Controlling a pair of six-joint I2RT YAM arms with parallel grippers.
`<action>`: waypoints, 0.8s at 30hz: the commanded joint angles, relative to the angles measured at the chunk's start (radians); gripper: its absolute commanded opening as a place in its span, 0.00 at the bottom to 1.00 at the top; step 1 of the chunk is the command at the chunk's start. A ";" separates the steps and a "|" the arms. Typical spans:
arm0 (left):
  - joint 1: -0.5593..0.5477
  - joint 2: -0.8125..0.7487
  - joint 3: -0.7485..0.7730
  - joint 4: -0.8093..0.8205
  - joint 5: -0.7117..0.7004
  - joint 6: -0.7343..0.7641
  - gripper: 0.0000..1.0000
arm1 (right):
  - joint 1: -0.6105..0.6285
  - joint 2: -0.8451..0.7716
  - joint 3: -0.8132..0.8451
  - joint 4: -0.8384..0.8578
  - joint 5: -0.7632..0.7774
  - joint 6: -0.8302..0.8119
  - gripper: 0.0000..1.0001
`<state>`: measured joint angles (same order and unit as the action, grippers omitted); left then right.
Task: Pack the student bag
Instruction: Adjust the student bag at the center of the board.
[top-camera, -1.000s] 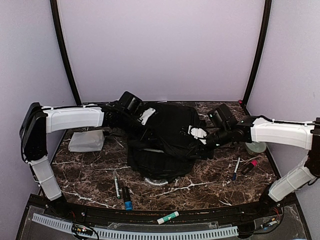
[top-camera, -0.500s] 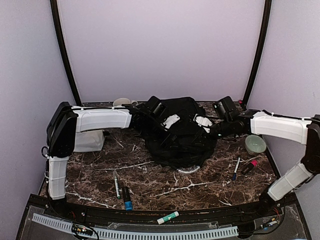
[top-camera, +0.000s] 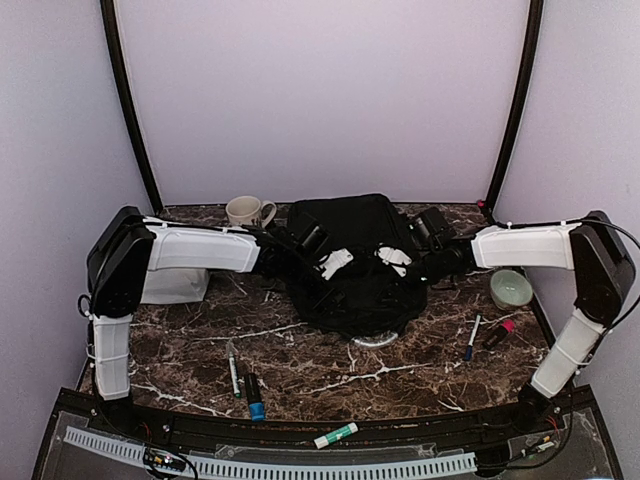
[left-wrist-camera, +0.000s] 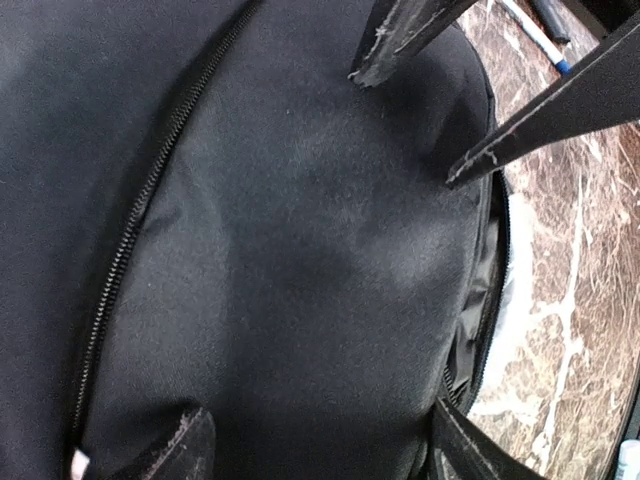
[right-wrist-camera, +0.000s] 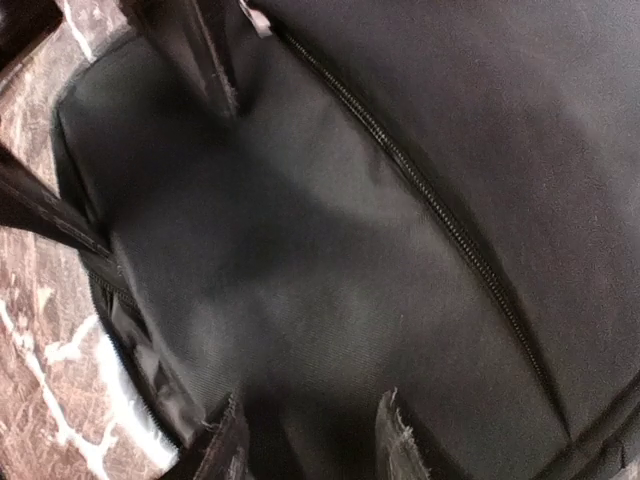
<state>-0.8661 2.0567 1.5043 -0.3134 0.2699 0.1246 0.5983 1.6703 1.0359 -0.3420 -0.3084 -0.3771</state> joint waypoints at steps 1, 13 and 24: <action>0.005 -0.095 0.026 -0.018 -0.155 -0.061 0.74 | -0.011 -0.115 -0.024 -0.025 -0.177 -0.047 0.46; 0.062 -0.294 -0.049 -0.003 -0.009 -0.155 0.72 | 0.001 -0.291 -0.074 -0.104 -0.240 -0.157 0.49; 0.136 -0.428 -0.133 -0.163 -0.016 -0.223 0.72 | 0.001 -0.142 -0.043 -0.073 -0.186 -0.105 0.45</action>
<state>-0.7795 1.6955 1.4452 -0.4007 0.3145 -0.0204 0.5983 1.4876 0.9794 -0.4404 -0.5041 -0.5095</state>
